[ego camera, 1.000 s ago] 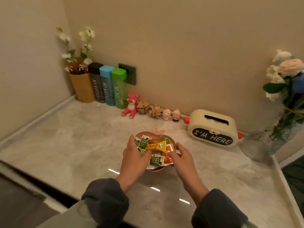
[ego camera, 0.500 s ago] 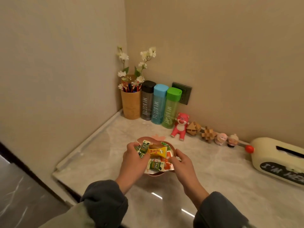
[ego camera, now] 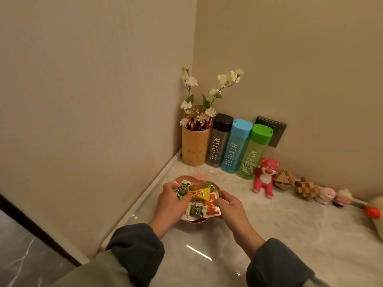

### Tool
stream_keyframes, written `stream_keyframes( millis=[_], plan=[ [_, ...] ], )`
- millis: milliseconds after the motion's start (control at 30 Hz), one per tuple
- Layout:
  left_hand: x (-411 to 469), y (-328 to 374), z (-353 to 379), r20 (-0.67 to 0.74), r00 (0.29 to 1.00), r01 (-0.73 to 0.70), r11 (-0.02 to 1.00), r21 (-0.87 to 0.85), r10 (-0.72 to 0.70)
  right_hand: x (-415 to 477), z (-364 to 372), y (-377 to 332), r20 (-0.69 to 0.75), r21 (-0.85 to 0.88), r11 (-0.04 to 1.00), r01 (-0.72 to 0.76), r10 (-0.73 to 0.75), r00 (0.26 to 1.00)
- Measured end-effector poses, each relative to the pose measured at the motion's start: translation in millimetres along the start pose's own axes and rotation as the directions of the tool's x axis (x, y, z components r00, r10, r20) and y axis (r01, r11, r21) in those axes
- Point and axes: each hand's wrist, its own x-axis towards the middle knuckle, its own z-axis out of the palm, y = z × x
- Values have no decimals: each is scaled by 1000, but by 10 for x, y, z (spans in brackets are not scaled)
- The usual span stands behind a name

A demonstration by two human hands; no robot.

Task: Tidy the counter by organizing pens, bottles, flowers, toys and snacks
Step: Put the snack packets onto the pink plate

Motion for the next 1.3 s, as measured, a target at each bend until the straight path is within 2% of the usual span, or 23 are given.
stream_keyframes(
  millis=[200,633,1300],
  plan=[
    [307,-36,-9,2,999,51,998,-26,-51,318,105,-40,23,-17,999,-44,44,999],
    [344,23,56,-84,996,26,995,98,-18,550,245,-91,62,43,996,-77,74,995],
    [485,55,43,-96,995,5,995,100,4,735,253,-120,81,11,995,-103,102,991]
  ],
)
